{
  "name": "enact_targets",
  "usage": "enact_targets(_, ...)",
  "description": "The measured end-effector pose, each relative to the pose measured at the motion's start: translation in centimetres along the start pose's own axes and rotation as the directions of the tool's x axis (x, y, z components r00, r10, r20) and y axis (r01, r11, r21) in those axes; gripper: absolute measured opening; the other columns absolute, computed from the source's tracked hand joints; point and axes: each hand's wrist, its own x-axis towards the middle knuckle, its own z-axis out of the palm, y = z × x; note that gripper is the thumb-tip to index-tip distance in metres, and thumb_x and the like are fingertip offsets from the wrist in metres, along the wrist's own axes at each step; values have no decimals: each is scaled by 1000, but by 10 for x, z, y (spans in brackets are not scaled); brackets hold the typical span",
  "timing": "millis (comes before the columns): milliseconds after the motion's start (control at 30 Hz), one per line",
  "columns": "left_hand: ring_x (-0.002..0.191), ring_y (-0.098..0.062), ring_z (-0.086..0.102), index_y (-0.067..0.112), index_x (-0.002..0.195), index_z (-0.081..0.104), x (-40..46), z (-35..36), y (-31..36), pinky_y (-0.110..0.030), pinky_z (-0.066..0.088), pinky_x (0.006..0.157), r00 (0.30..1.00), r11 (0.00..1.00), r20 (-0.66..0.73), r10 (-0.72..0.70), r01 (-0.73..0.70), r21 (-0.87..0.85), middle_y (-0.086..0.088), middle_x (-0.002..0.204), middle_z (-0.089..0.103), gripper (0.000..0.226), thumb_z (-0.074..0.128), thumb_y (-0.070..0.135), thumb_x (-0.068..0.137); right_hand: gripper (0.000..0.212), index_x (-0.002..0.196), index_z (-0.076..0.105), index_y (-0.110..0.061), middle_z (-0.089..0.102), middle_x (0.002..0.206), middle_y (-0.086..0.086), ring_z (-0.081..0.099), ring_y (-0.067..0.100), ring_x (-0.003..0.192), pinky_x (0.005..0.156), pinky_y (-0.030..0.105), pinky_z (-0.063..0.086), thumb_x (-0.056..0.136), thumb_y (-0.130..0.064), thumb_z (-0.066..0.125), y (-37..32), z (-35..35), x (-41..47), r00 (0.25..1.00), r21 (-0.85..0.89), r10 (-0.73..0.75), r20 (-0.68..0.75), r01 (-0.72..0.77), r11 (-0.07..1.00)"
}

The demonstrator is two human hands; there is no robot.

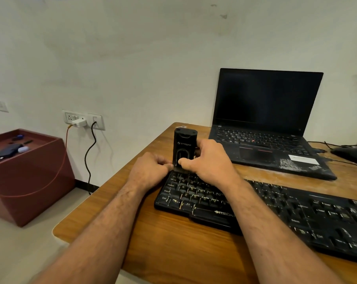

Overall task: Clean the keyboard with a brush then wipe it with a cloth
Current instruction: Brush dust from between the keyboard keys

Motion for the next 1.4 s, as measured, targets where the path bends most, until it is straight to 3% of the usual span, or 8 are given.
enact_targets(200, 83, -13, 69, 22, 81, 76, 1, 1, -2, -37, 55, 88, 1000, 1000, 1, -8, 8, -6, 4, 79, 75, 10, 70, 26, 88, 23, 96, 64, -28, 66, 76, -10, 66, 14, 74, 73, 35, 55, 78, -34, 77, -4, 6, -1, 998, -95, -39, -48, 34, 995)
enact_targets(333, 78, -15, 71, 21, 79, 78, 1, -1, -2, -37, 58, 84, 1000, 1000, 7, 1, -1, -18, 4, 72, 75, 12, 69, 23, 87, 26, 102, 67, -28, 70, 86, -12, 65, 4, 77, 62, 21, 47, 79, -31, 80, -4, -2, -4, 994, 29, -61, 86, 59, 998)
enact_targets(500, 85, -17, 72, 22, 84, 77, 2, 0, -2, -43, 56, 91, 1000, 999, 12, -27, 28, -43, 3, 81, 76, 8, 71, 25, 88, 27, 100, 64, -28, 66, 80, -12, 64, 7, 73, 57, 22, 45, 78, -34, 79, -7, 0, -5, 1000, -42, -27, -11, 26, 999)
enact_targets(667, 76, -16, 72, 22, 77, 79, -2, -2, 1, -40, 58, 85, 1000, 999, 15, -4, 4, -38, 5, 71, 75, 10, 72, 24, 84, 30, 107, 70, -28, 73, 93, -12, 68, 4, 83, 68, 20, 53, 79, -29, 80, -10, -5, -16, 992, 47, -68, 103, 63, 997)
enact_targets(800, 82, -17, 72, 22, 79, 78, -2, -2, 0, -43, 56, 90, 1000, 1000, 9, -12, 12, -26, 4, 75, 76, 12, 70, 24, 87, 30, 106, 66, -26, 67, 85, -13, 62, 0, 74, 57, 17, 43, 80, -32, 80, -8, -8, -19, 999, -28, -39, 32, 40, 999)
enact_targets(1133, 68, -17, 70, 18, 68, 75, -10, -3, 5, -29, 53, 67, 998, 998, -1, 55, -55, -10, 4, 64, 73, 21, 72, 27, 86, 34, 110, 71, -27, 75, 94, -10, 70, 7, 86, 78, 30, 59, 78, -29, 81, -11, -8, -30, 993, 77, -55, 108, 47, 996)
enact_targets(1300, 69, -14, 70, 24, 66, 74, -11, -4, 7, -26, 52, 65, 999, 999, -5, 39, -39, 29, 7, 62, 72, 23, 68, 22, 87, 30, 105, 69, -30, 71, 87, -10, 67, 9, 80, 69, 29, 57, 77, -36, 78, -13, -1, -32, 998, -39, -55, -3, 54, 998)
enact_targets(1400, 64, -14, 64, 21, 63, 67, -11, -2, 8, -25, 46, 59, 999, 998, -13, 43, -42, 36, 4, 61, 68, 24, 68, 19, 87, 31, 105, 71, -29, 75, 90, -9, 70, 9, 84, 76, 32, 59, 75, -34, 80, -12, -2, -31, 993, 55, -72, 89, 67, 996)
